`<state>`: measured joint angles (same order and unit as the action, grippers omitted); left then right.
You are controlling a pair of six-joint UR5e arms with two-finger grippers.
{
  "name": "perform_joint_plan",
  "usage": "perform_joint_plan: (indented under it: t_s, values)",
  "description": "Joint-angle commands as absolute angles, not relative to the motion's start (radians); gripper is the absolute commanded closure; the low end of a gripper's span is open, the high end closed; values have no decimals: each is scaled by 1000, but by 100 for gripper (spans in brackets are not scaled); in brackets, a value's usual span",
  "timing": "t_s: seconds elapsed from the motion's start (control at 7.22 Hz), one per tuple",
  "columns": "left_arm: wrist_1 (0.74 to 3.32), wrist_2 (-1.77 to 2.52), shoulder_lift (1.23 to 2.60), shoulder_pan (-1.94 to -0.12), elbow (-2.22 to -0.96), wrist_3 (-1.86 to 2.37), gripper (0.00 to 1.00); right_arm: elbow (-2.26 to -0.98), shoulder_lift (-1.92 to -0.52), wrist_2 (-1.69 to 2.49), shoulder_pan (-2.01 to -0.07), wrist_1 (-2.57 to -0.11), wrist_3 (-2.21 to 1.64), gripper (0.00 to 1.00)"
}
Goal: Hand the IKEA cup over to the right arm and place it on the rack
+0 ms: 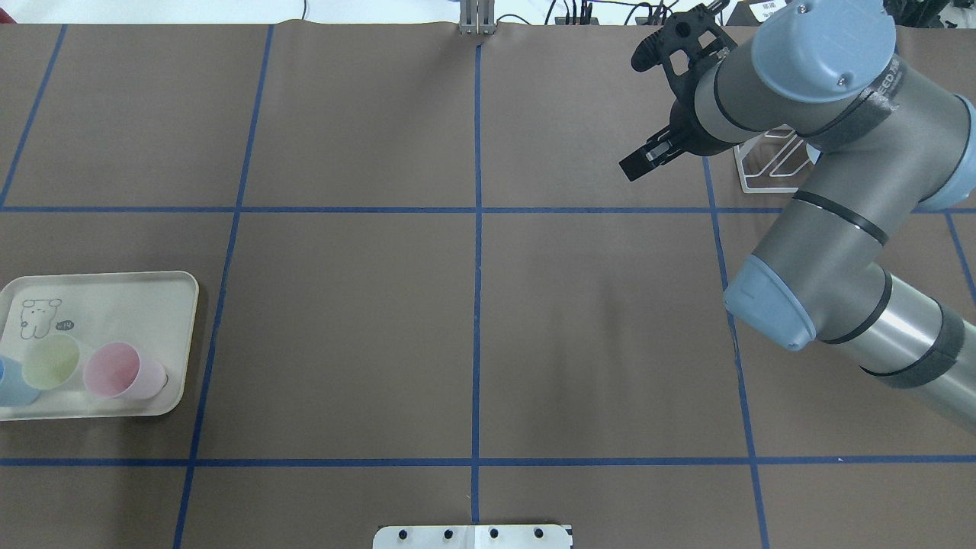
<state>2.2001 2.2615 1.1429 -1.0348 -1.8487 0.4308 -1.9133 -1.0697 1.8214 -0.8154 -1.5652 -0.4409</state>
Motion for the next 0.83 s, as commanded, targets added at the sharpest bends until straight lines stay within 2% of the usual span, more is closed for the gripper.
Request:
perform_joint_plan:
  t_s: [0.0,0.42,0.55,0.69]
  values:
    - [2201,2290,1157,-1025,-1838,430,46,-1913,-1074,1822,-816,-1565,-434,0]
    - [2203,2290,1206,-1025,-1773,426,58,-1914,-1075,1822,-816,-1565,-433,0]
    - [2204,2292,1210,-1025,-1775,429,74,-1914,-1075,1822,-816,-1565,-433,0]
    - [2206,2305,1212,-1025,-1775,430,96,-1914,-1075,1822,-816,-1563,-433,0]
